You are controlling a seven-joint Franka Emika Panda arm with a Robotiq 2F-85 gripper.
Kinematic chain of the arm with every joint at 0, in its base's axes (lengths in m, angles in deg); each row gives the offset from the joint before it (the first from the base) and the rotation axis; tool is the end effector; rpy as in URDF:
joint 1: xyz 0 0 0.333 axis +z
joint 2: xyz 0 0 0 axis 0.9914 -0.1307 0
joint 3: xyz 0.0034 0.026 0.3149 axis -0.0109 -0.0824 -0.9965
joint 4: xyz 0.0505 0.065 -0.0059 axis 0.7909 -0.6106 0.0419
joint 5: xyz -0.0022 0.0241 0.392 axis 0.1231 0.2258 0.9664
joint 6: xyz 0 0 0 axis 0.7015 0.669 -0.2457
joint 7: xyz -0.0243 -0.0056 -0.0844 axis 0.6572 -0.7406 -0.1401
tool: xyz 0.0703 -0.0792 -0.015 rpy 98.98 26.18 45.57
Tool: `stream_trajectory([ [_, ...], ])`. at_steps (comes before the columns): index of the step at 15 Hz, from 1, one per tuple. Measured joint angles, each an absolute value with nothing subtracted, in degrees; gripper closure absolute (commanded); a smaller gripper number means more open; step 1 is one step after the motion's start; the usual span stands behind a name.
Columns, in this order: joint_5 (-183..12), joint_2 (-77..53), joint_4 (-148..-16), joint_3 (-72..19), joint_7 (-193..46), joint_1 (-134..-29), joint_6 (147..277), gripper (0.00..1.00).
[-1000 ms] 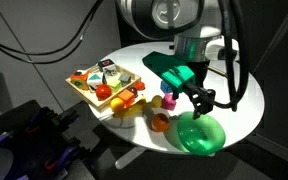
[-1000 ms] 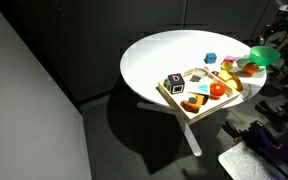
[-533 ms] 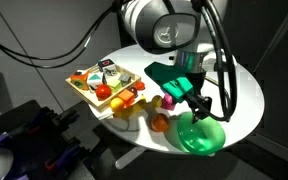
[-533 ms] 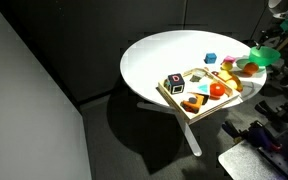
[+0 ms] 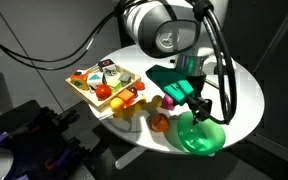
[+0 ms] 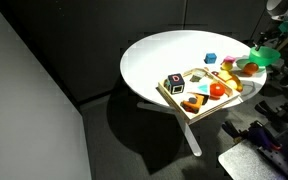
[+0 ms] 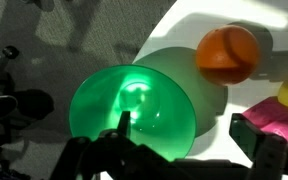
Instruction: Put the green bowl in the box
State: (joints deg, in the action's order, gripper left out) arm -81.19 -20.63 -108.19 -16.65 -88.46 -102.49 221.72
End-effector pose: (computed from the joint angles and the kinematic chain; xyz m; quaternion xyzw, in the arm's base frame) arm 0.4938 -0.3260 0.2206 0.9797 -0.1951 -0.0084 0.0455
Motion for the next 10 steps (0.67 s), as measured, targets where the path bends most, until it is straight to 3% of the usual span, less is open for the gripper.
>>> stream_trajectory([
  [10, -81.19, -22.82, -108.18, -17.52, -88.45, -102.49, 223.93, 0.0],
])
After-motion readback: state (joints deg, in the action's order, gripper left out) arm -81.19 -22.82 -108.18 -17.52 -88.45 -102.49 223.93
